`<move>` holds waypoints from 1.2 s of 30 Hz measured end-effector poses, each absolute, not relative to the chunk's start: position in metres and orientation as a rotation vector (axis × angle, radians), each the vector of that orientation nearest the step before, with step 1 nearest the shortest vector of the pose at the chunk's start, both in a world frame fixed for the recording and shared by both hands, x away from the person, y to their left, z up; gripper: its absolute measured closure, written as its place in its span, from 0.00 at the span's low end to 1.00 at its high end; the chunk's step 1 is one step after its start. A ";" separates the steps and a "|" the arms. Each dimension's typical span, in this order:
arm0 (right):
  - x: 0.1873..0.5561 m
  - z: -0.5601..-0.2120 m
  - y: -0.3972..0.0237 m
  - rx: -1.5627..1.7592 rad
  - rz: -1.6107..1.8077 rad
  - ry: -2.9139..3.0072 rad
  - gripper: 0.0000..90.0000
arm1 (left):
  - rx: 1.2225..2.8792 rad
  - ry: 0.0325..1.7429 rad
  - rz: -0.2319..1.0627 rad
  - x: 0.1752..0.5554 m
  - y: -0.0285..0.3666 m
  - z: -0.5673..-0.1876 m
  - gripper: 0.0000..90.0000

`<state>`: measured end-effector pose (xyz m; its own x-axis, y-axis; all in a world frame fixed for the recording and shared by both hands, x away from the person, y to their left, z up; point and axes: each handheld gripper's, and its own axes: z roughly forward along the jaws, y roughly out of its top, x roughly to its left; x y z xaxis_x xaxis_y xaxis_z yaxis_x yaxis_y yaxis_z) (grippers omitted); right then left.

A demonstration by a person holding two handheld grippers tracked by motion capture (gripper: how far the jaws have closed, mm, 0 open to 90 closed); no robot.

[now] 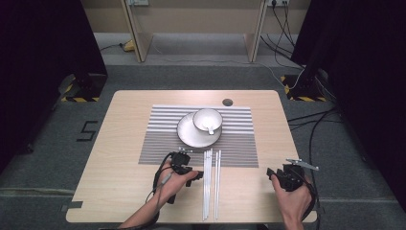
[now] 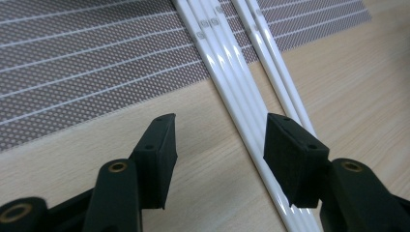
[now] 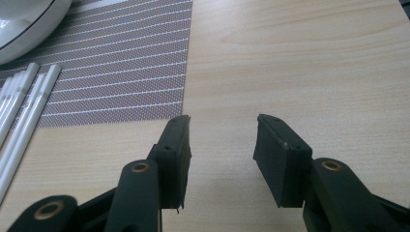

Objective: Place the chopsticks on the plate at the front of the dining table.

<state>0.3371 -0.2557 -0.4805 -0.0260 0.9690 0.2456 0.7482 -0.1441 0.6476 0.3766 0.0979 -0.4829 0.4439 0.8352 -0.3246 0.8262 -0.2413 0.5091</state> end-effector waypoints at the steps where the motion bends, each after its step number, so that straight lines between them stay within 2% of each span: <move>1: 0.337 -0.480 -0.256 1.933 0.956 1.803 0.63 | 2.088 1.387 0.027 0.377 0.095 -0.484 0.51; 11: 0.337 -0.481 -0.255 1.926 0.958 1.810 0.63 | 2.139 1.386 0.058 0.377 0.079 -0.489 0.55; 19: 0.337 -0.480 -0.255 1.918 0.962 1.812 0.63 | 2.171 1.378 0.098 0.377 0.079 -0.489 0.61; 24: 0.337 -0.480 -0.255 1.919 0.962 1.813 0.63 | 2.171 1.371 0.087 0.376 0.075 -0.487 0.61; 31: 0.337 -0.480 -0.256 1.916 0.965 1.809 0.63 | 2.223 1.346 0.152 0.375 0.068 -0.488 0.62; 36: 0.337 -0.480 -0.256 1.915 0.964 1.807 0.63 | 2.263 1.312 0.191 0.374 0.070 -0.488 0.68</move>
